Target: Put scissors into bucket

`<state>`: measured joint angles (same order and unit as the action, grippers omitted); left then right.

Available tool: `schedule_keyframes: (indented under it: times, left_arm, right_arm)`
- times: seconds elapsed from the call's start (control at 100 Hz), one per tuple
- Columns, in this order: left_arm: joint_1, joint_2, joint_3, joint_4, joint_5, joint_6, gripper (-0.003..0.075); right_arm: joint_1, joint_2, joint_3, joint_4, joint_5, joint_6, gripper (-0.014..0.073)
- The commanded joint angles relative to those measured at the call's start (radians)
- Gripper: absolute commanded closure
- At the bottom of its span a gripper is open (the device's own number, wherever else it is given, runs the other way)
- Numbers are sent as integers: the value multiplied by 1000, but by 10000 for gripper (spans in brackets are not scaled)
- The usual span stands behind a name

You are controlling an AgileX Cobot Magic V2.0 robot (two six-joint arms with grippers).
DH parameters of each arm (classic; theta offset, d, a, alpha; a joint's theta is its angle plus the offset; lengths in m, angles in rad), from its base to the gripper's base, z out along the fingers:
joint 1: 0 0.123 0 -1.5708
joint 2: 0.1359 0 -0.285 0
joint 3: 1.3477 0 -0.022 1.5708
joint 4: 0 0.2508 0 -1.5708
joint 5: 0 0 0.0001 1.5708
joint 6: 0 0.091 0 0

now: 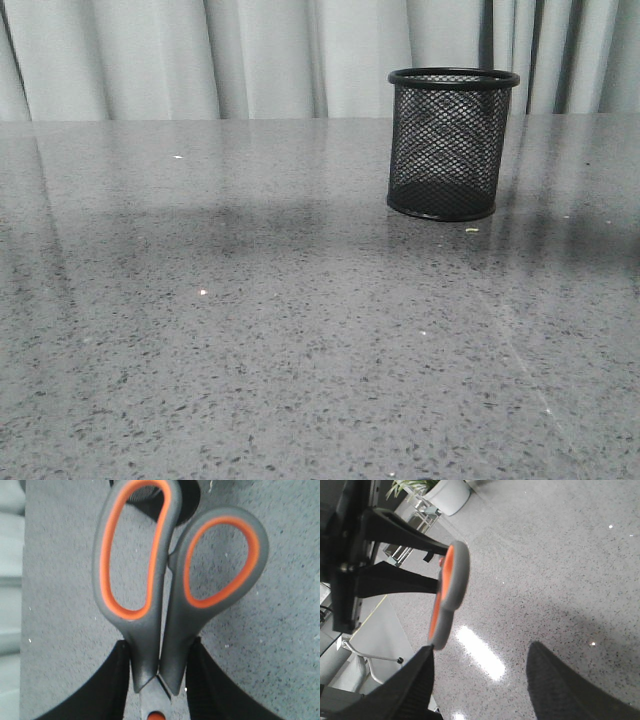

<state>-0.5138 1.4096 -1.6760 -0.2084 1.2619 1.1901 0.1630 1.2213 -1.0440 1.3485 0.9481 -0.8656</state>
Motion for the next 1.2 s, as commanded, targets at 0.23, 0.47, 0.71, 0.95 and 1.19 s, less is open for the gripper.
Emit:
schedule_keyframes:
  times: [0.23,0.47,0.71,0.95,1.19]
  left_arm:
    - [-105,-30,-50,-32,-21,-28,716]
    - [-167,-7,-57,-32,-73,-54,716]
    - [-212,56,-127,-30,-77,-81,716]
    - [-229,74,-146,-23,-81,-81,716]
    - [-229,74,-146,-32,-81,-81,669]
  right_arm:
    - [2,-18,-37,77,13,-16,222]
    - [2,-18,-37,79,24,-16,222]
    - [2,-18,-37,79,24,-16,222]
    - [2,-18,-37,79,24,-16,273]
    - [2,-18,-37,79,26,-16,649]
